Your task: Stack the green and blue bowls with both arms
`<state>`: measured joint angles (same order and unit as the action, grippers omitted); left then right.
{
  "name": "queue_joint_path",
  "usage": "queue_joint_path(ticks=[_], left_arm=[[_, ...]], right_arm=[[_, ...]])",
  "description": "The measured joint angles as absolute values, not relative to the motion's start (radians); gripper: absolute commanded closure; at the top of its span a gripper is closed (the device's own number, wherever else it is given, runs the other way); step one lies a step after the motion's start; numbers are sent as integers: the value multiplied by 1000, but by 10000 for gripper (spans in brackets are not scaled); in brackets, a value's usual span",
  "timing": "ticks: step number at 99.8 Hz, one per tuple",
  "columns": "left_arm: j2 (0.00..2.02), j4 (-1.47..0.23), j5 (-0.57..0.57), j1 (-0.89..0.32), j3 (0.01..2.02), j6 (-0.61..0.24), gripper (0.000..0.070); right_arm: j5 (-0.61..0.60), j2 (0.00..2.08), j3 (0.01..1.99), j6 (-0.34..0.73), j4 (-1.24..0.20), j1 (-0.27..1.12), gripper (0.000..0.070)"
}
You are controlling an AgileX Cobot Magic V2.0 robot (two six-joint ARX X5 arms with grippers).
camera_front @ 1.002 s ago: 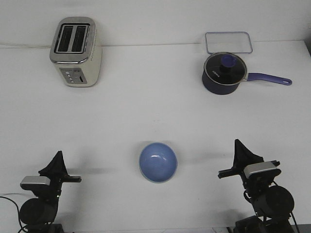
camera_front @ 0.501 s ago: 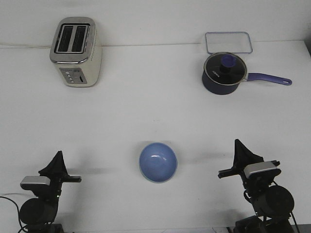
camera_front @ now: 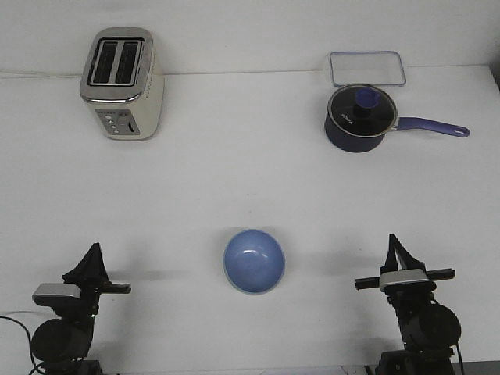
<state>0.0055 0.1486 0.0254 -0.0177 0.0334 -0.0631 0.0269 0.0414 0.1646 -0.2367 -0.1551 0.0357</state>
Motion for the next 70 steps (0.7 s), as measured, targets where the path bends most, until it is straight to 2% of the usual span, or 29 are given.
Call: queue_joint_path(ticks=[17,31,70], left_arm=[[6,148,25,-18,33,-64,686],[6,149,25,-18,33,-65,686],[6,149,25,-18,33,-66,686]], right_arm=[[22,1,52,-310,-102,-19,700],[-25,2,15,-318,-85,-27,700],[-25,1,15,-318,-61,-26,700]])
